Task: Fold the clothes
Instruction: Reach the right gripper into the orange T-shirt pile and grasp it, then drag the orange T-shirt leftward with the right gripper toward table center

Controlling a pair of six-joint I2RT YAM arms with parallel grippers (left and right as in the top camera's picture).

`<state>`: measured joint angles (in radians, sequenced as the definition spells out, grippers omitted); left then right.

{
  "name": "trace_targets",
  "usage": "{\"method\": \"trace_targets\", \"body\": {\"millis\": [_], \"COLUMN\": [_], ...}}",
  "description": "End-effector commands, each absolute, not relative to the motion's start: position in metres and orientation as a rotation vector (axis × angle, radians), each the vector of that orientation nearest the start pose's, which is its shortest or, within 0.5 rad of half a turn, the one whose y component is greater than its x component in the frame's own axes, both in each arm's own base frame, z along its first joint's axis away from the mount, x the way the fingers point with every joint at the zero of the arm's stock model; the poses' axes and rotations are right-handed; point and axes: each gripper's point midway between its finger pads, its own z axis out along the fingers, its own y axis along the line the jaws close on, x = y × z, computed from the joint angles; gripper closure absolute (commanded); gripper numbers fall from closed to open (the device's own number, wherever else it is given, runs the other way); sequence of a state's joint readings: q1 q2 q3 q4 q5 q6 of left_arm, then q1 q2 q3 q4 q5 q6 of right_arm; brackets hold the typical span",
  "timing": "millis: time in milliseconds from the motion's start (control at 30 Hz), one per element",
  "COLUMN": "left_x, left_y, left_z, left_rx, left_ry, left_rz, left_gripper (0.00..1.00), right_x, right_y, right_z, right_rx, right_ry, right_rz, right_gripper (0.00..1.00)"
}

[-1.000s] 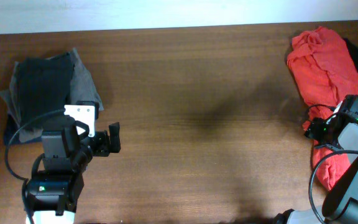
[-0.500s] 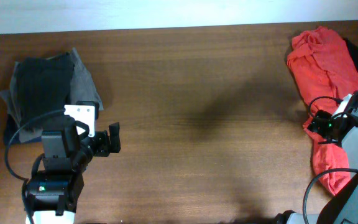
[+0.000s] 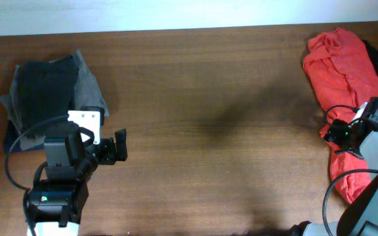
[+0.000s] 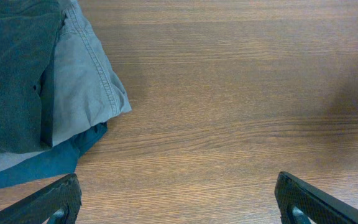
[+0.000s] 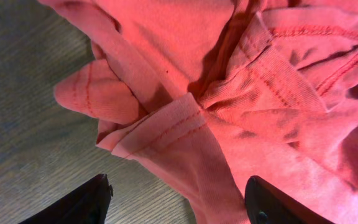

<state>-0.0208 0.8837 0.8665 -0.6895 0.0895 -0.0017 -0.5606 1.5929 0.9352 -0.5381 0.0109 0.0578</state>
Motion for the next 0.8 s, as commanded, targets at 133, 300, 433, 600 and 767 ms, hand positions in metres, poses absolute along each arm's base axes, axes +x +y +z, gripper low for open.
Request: {"method": "trace_targets", "body": {"millis": [133, 300, 433, 600, 767], "left_x": [0.287, 0.287, 0.287, 0.289, 0.294], "left_y": [-0.022, -0.022, -0.022, -0.022, -0.022], "left_z": [0.225, 0.225, 0.225, 0.227, 0.233], "left_rx": [0.061, 0.061, 0.061, 0.061, 0.062], "left_ry": [2.248, 2.248, 2.249, 2.238, 2.206], "left_rz": [-0.128, -0.128, -0.128, -0.127, -0.126], "left_gripper": [0.01, 0.01, 0.01, 0.01, 0.01], "right_x": [0.296, 0.295, 0.305, 0.332, 0.338], "right_y": [-0.193, -0.193, -0.181, -0.130, -0.033], "right_z": [0.049, 0.049, 0.061, 0.124, 0.163], "right_rx": [0.904, 0.932, 0.894, 0.703, 0.352], "right_ry": [2.615, 2.606, 2.575, 2.509, 2.560], "right_rz": [-0.167, -0.158, -0.050, 0.252, 0.357], "right_gripper": [0.65, 0.96, 0.96, 0.96, 0.96]}}
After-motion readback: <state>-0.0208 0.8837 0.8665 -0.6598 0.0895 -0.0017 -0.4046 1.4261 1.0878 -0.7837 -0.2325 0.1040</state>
